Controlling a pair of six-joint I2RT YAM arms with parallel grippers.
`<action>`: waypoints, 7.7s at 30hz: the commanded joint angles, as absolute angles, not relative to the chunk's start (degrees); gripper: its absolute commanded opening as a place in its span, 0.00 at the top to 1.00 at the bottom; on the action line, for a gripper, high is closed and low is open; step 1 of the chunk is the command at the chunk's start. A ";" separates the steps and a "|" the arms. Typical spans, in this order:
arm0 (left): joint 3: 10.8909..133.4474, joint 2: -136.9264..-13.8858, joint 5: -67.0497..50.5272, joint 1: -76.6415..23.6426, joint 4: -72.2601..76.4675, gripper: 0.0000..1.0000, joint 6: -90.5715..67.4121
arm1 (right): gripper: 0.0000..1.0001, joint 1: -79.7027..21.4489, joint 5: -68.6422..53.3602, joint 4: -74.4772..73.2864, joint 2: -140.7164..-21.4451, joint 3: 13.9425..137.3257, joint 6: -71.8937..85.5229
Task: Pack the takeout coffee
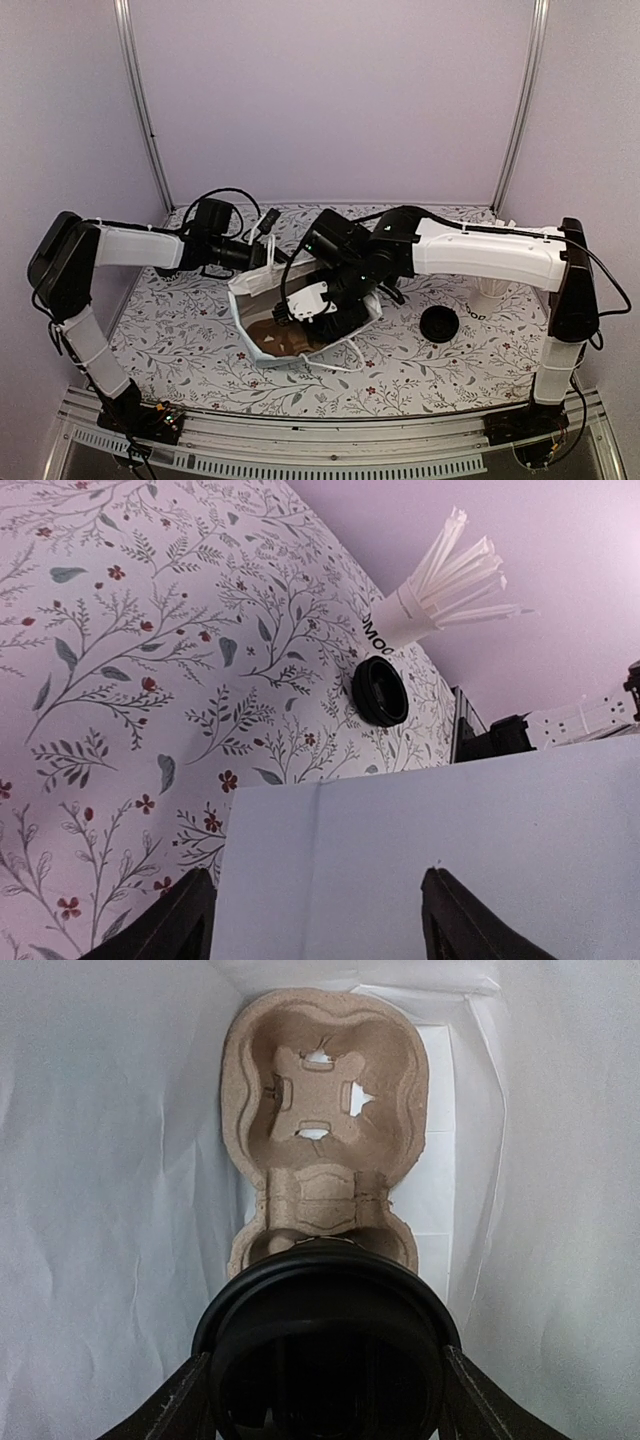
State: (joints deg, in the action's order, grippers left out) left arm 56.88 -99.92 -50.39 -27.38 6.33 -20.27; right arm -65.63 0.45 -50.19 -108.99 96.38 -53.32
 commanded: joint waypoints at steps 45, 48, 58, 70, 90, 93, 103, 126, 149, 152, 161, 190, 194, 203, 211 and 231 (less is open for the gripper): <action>59.23 -82.38 -43.62 -21.35 -13.51 0.20 -12.62 | 0.50 -65.41 -7.03 -65.30 -121.87 105.17 -44.08; 61.20 -77.27 -41.71 -21.21 -17.25 0.15 -9.72 | 0.44 -65.42 -7.93 -66.76 -121.27 106.95 -44.08; 66.27 -65.00 -41.14 -21.47 -34.69 0.09 -2.91 | 0.20 -65.44 -8.88 -67.32 -117.53 112.19 -45.92; 63.93 -57.21 -40.35 -26.22 -39.11 0.09 -5.51 | 0.01 -65.37 -8.99 -66.81 -114.28 114.24 -45.76; 67.25 -66.83 -36.88 -32.76 -34.28 0.35 -3.69 | 0.01 -65.41 -7.24 -66.99 -112.75 116.41 -45.75; 67.91 -67.67 -35.69 -33.49 -33.99 0.38 -3.41 | 0.01 -65.47 -6.22 -67.26 -112.56 118.18 -45.91; 69.48 -73.77 -32.45 -33.83 -31.64 0.62 -1.68 | 0.02 -65.46 -10.87 -63.29 -104.41 120.96 -50.63; 74.10 -73.97 -20.29 -32.42 -23.59 0.33 -4.24 | 0.14 -23.12 -21.59 -53.60 -89.39 111.65 -39.41; 68.55 -66.23 -14.95 -29.41 -21.53 0.23 -6.92 | 0.27 -1.85 -26.25 -74.27 -60.21 76.64 -52.99; 67.11 -65.88 -15.63 -29.38 -20.56 0.23 -7.35 | 0.30 -1.84 -21.28 -73.39 -60.16 75.67 -52.46; 66.65 -66.49 -16.54 -29.36 -19.52 0.23 -7.23 | 0.39 -1.80 -16.10 -74.44 -60.86 72.88 -53.94; 63.90 -66.52 -20.15 -29.22 -15.70 0.25 -8.37 | 1.00 -1.88 -10.95 -78.51 -68.33 101.06 -56.29; 64.06 -66.78 -20.25 -29.11 -15.26 0.25 -8.40 | 1.00 -1.93 -11.96 -78.42 -70.21 107.62 -57.45; 64.17 -67.50 -21.02 -28.51 -15.42 0.24 -8.05 | 1.00 -1.98 -15.67 -78.44 -73.01 118.05 -58.27; 64.13 -68.14 -21.49 -27.95 -15.54 0.25 -8.24 | 1.00 -1.99 -28.83 -77.95 -75.70 125.15 -54.00; 71.08 -73.62 -27.50 -27.30 -32.25 0.28 -5.80 | 1.00 -27.94 -40.20 -71.53 -86.57 125.65 -51.95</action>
State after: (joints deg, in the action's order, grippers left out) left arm 67.20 -70.41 -22.79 -27.83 -26.22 -8.01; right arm -25.54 -37.91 -73.63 -85.73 125.27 -51.03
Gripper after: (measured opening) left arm 0.739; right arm 0.007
